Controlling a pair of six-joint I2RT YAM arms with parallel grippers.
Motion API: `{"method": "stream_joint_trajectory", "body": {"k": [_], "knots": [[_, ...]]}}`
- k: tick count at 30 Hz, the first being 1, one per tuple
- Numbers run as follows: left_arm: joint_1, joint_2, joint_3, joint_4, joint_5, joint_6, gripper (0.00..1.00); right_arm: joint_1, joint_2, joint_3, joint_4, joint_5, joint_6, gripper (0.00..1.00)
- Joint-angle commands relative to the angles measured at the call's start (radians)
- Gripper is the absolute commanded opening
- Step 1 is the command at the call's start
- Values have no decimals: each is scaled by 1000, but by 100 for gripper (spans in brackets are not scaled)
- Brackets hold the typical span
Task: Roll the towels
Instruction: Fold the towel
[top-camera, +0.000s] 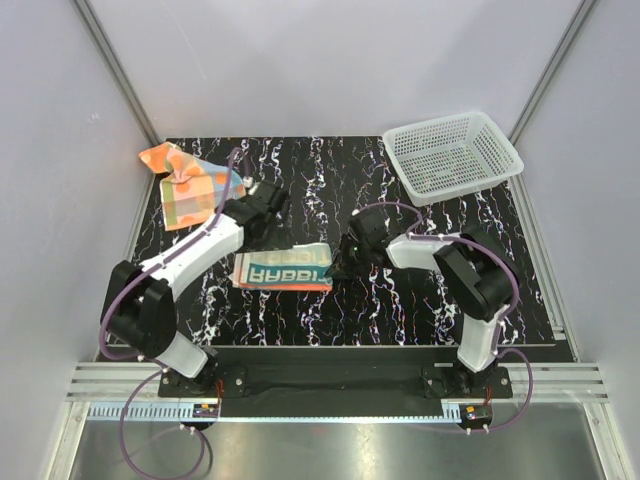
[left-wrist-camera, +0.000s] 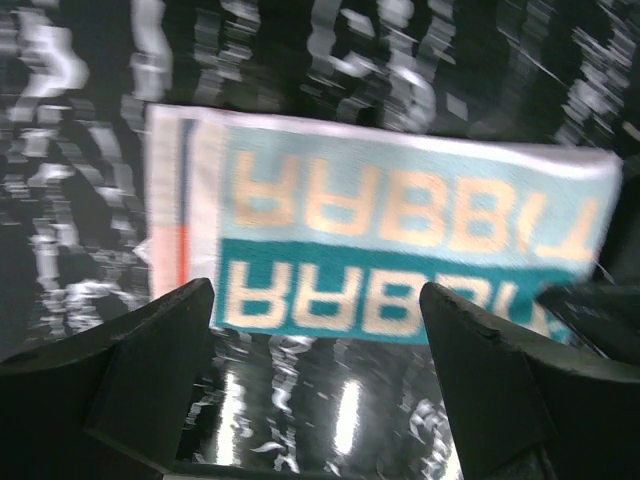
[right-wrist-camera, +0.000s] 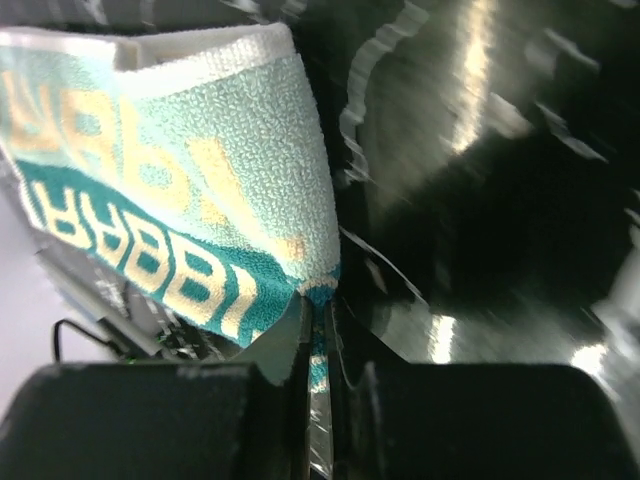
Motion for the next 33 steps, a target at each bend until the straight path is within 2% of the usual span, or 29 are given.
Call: {"method": "stream_joint_trajectory", "body": {"k": [1, 5, 7, 12, 14, 16, 20, 23, 25, 26, 27, 28, 30, 33], "knots": [[-136, -14, 9, 70, 29, -48, 90, 4, -77, -83, -182, 186, -52, 4], [-283, -11, -29, 191, 35, -40, 88, 4, -140, -134, -224, 234, -55, 4], [-343, -1, -54, 231, 56, -46, 82, 6, -172, -146, -250, 267, -63, 4], [-382, -66, -234, 568, 266, -122, 72, 6, -255, -132, -386, 370, -96, 4], [-411, -118, -330, 712, 270, -155, 70, 3, -282, -117, -435, 387, -109, 4], [-440, -148, -371, 774, 242, -157, 70, 4, -290, -100, -472, 390, -124, 4], [-530, -168, -348, 730, 104, -117, 70, 4, -302, -86, -501, 374, -124, 4], [-639, -162, -293, 626, -118, -77, 73, 4, -305, -89, -494, 347, -106, 4], [-677, -136, -264, 551, -197, -50, 75, 3, -310, -98, -492, 346, -94, 16], [-713, -124, -231, 532, -262, -42, 76, 4, -322, -100, -495, 346, -93, 26], [-728, -91, -213, 512, -292, -37, 77, 4, -330, -101, -501, 347, -93, 50], [-742, -72, -187, 465, -319, -34, 77, 4, -338, -101, -518, 355, -93, 61], [-785, -9, -113, 418, -394, -31, 77, 4, -374, -95, -546, 395, -95, 77], [-831, 72, -37, 323, -484, -53, 78, 1, -434, -85, -632, 485, -78, 84]]}}
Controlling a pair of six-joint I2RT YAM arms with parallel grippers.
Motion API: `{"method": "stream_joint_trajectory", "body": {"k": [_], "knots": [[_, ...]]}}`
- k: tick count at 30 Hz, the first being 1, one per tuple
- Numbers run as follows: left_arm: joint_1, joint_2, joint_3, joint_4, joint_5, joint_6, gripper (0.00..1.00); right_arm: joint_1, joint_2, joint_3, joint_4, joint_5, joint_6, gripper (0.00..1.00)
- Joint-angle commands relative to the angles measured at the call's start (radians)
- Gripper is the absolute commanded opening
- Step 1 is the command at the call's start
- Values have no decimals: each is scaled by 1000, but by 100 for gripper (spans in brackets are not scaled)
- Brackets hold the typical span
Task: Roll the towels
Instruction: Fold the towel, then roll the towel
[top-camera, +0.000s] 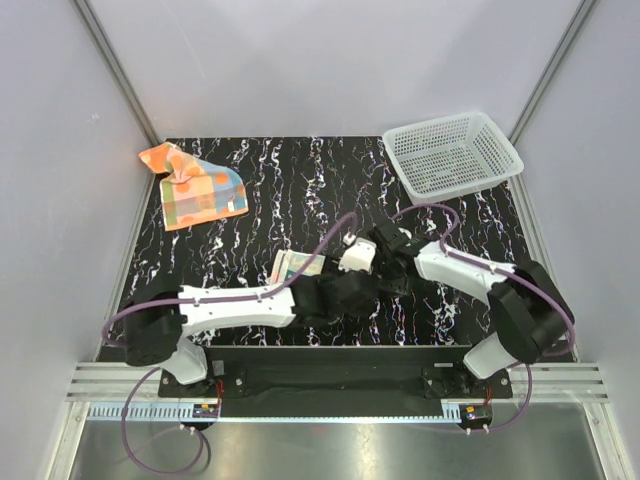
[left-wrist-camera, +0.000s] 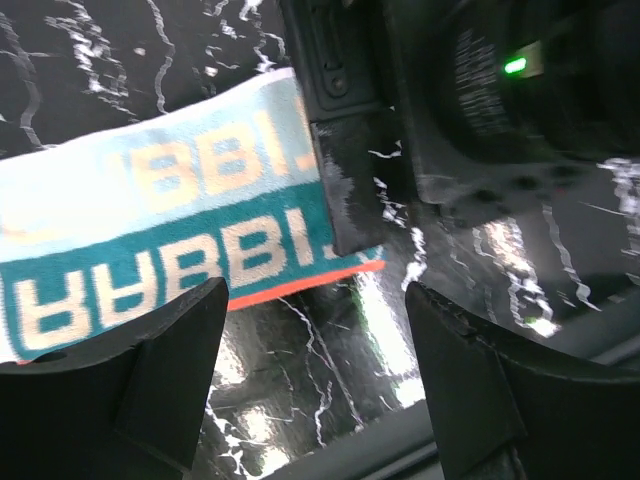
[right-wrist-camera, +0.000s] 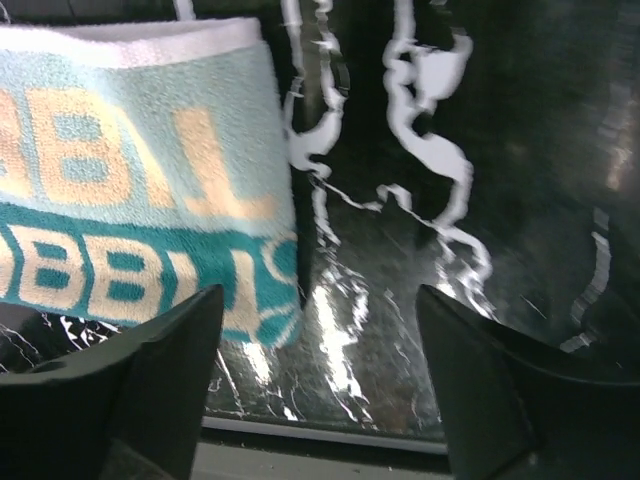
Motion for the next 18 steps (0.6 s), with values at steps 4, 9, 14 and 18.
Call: {"method": "stream_joint_trajectory", "body": {"k": [4, 9, 14, 18], "knots": [[-58, 149, 192, -204, -236, -66, 77, -52, -172, 21, -257, 222, 71, 92], [-64, 199, 230, -221, -252, -88, 77, -167, -314, -46, -285, 195, 74, 95], [-64, 320, 371, -298, -273, -46, 75, -268, -396, -94, -239, 82, 39, 95], [-66, 432, 447, -350, -250, -43, 73, -277, -401, -103, -229, 60, 30, 96]]}}
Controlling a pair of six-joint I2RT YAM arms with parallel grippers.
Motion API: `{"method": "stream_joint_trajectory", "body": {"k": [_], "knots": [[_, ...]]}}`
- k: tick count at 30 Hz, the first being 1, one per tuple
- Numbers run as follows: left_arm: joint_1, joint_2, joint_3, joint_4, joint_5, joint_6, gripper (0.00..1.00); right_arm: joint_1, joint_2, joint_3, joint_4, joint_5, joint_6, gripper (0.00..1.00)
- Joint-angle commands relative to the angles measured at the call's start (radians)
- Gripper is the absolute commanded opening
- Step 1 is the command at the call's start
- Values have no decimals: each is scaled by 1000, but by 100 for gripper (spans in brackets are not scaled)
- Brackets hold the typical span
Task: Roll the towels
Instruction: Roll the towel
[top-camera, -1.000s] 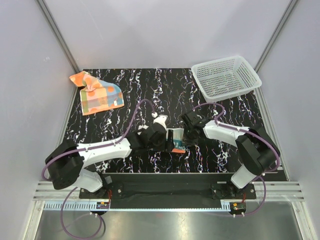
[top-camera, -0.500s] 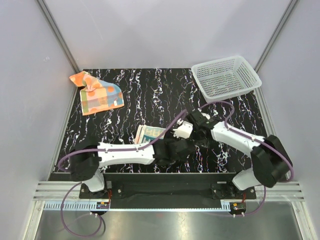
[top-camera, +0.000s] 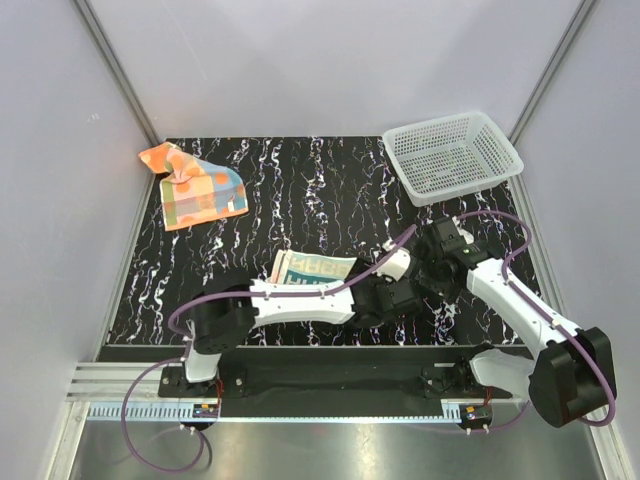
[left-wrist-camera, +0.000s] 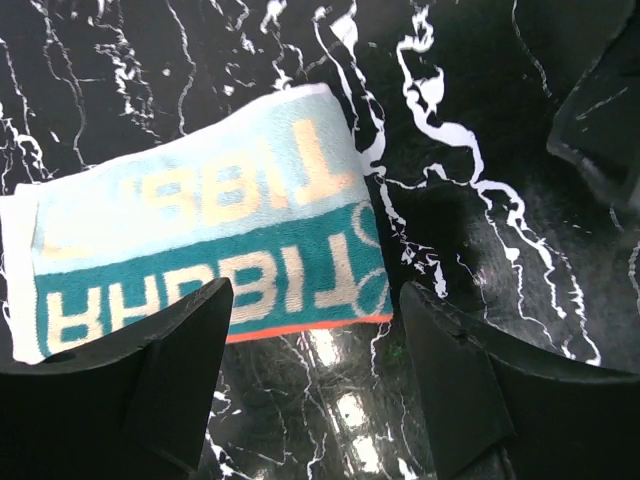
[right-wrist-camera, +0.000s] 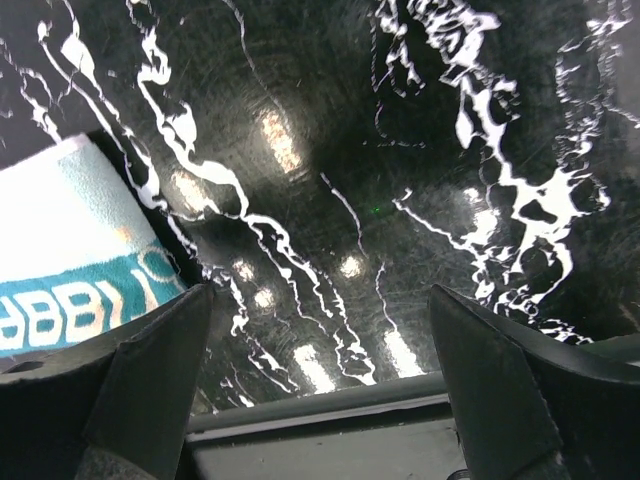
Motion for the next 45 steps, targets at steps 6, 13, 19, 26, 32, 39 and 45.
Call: {"method": "stream_joint_trajectory", "body": {"k": [6, 13, 19, 26, 32, 39, 45], "knots": [[-5, 118, 88, -129, 4, -96, 71, -24, -14, -19, 32, -55, -36, 95], [-8, 155, 51, -81, 59, -111, 70, -32, 21, -31, 52, -76, -50, 95], [-13, 138, 17, -23, 75, -101, 69, -32, 24, -36, 62, -76, -52, 95], [-25, 150, 22, 11, 84, -87, 68, -33, 43, -39, 69, -79, -52, 95], [-25, 192, 26, 16, 88, -104, 57, -35, 49, -36, 71, -79, -55, 95], [-22, 199, -26, 38, 95, -128, 46, -35, 60, -30, 68, -82, -62, 94], [-5, 193, -78, 92, 136, -134, 36, -35, 67, -19, 63, -84, -65, 93]]}}
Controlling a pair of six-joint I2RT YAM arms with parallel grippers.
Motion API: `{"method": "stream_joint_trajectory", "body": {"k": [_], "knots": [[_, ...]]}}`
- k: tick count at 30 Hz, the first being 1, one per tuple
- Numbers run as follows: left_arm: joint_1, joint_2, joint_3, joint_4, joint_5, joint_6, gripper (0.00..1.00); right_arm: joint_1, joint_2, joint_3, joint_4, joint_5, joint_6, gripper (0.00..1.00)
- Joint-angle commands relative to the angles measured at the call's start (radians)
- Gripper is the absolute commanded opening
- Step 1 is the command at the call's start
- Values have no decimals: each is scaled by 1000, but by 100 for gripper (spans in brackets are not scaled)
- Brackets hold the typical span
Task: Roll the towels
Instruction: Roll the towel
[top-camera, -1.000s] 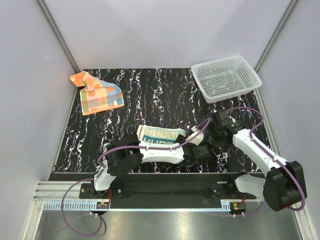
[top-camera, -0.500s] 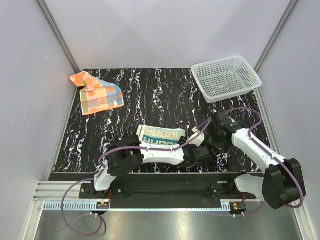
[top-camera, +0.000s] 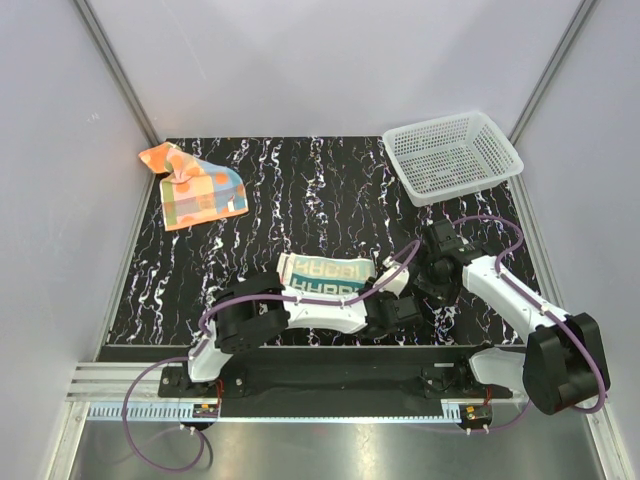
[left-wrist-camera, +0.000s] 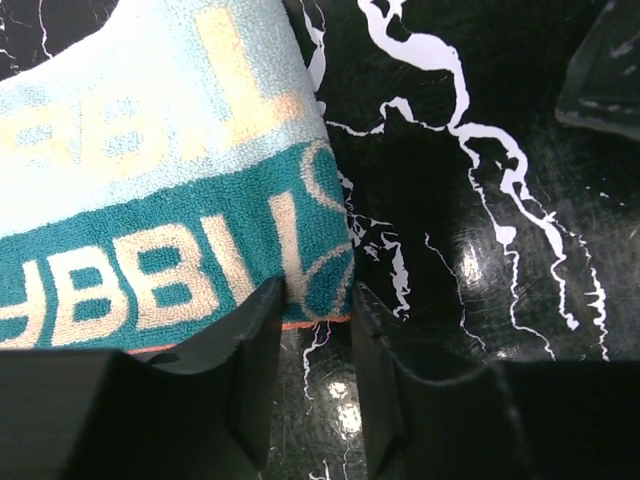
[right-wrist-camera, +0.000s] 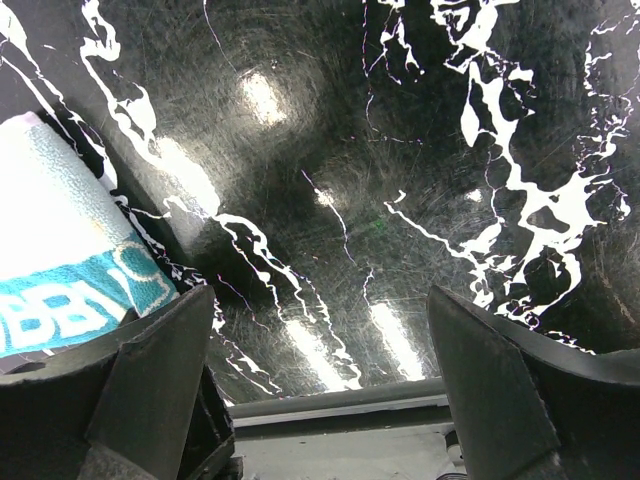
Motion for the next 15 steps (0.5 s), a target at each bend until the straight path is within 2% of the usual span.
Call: {"method": "stream_joint_trajectory", "body": {"k": [1, 9, 13, 15], "knots": [[13, 13, -71, 37, 77, -20, 32, -2, 4, 29, 16, -12, -13, 93], [23, -50, -128, 87, 109, -17, 11, -3, 3, 74, -7, -3, -23, 93], [33, -144, -186, 135, 172, -32, 1, -3, 3, 107, -19, -4, -29, 92], [48, -204, -238, 191, 239, -47, 0, -3, 12, 124, -26, -9, -43, 92]]}}
